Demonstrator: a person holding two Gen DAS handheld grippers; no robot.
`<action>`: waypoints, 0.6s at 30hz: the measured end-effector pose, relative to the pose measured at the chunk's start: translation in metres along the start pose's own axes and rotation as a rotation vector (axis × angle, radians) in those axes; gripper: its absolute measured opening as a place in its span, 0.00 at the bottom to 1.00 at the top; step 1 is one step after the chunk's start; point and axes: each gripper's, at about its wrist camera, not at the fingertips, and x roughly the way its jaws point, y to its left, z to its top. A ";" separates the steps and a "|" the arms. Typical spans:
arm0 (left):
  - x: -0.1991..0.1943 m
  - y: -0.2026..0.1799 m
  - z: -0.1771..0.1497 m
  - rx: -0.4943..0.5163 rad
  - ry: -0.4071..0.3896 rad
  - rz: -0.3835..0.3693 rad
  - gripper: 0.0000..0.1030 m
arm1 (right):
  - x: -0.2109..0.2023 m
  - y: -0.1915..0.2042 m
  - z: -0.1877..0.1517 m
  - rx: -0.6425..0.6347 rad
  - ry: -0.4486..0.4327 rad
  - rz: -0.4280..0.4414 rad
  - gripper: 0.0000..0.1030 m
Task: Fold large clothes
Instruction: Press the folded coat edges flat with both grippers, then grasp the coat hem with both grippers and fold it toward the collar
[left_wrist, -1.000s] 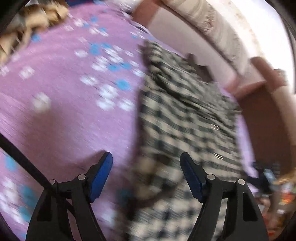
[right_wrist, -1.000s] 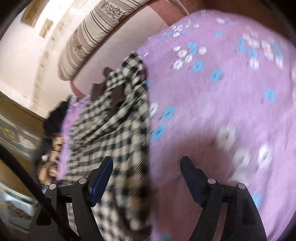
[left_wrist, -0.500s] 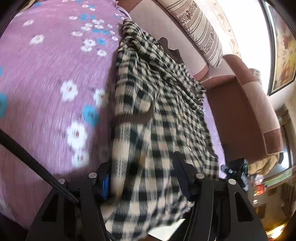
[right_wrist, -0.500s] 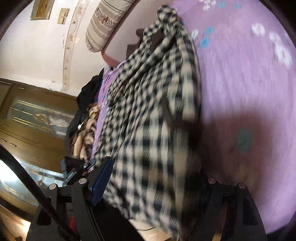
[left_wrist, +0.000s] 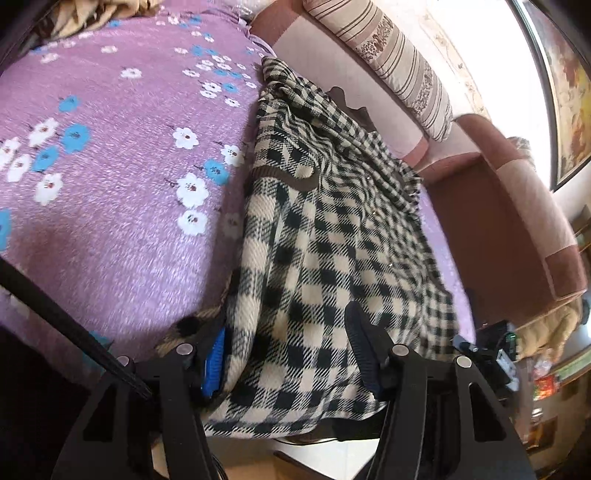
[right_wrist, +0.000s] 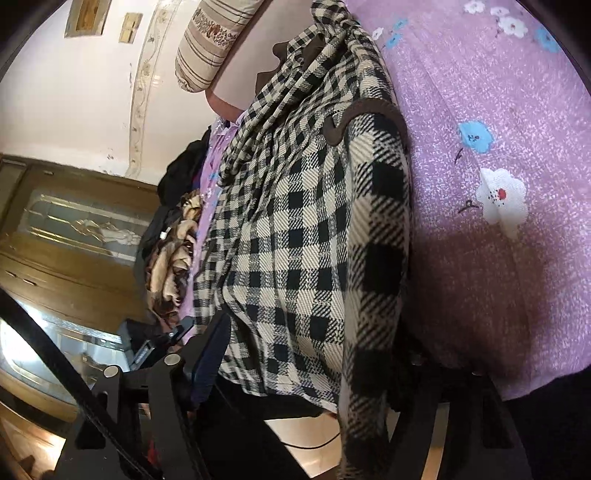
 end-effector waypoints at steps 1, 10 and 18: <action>0.000 -0.004 -0.002 0.021 -0.001 0.028 0.55 | 0.000 0.002 -0.002 -0.010 -0.003 -0.014 0.70; -0.024 -0.023 0.010 0.105 -0.006 0.167 0.08 | -0.005 -0.001 0.002 0.007 -0.022 -0.114 0.08; -0.052 -0.040 -0.011 0.137 -0.013 0.117 0.07 | -0.052 0.019 -0.015 -0.067 -0.056 -0.026 0.07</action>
